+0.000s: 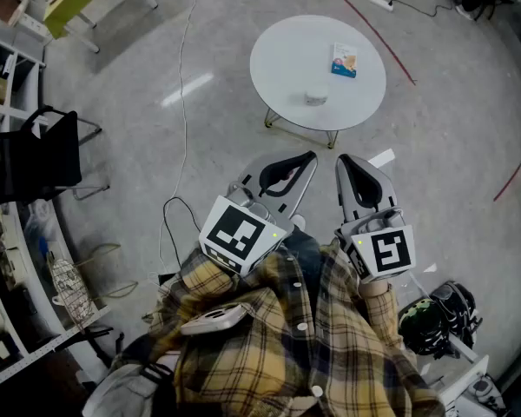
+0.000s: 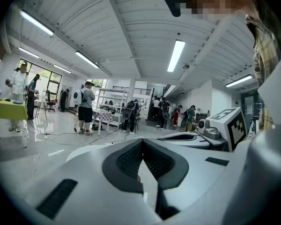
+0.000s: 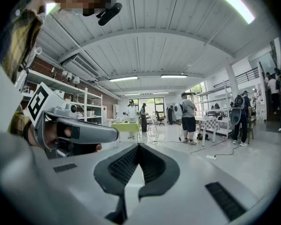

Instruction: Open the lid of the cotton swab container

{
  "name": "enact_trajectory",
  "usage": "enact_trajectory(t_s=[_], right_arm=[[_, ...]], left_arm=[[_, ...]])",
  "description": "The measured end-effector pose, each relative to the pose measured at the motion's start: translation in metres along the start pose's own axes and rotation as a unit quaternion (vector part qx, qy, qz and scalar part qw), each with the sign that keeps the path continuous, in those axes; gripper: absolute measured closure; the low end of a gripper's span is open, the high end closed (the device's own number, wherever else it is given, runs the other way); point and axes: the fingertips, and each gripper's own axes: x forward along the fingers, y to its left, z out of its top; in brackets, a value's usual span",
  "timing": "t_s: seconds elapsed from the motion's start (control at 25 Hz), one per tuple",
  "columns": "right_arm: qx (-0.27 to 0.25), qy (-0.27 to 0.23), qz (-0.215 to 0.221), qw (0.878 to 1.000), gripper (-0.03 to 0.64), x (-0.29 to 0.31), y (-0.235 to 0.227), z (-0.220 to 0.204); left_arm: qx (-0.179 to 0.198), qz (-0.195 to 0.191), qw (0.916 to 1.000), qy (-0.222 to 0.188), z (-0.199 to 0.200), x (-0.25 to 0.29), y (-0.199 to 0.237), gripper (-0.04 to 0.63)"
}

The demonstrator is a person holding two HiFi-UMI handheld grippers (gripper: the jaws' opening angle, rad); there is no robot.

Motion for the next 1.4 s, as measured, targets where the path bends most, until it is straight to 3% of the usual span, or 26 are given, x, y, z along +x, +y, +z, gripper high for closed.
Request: enact_trajectory(t_s=[0.52, 0.88, 1.08, 1.4], right_arm=[[0.033, -0.026, 0.023, 0.999, 0.601, -0.03, -0.016, -0.007], [0.034, -0.024, 0.023, 0.999, 0.6, -0.012, -0.031, -0.005], [0.034, -0.02, 0.01, 0.999, 0.6, 0.025, -0.055, -0.003], [0.065, -0.007, -0.018, 0.998, 0.601, 0.125, -0.101, 0.007]], left_arm=[[-0.003, 0.054, 0.9985, -0.005, -0.008, -0.003, -0.007, 0.575], [-0.007, 0.05, 0.9986, -0.013, 0.0, 0.012, 0.01, 0.575], [-0.004, 0.029, 0.9994, -0.017, 0.006, 0.045, 0.043, 0.575], [0.003, -0.003, 1.0, 0.002, 0.027, 0.106, 0.138, 0.575]])
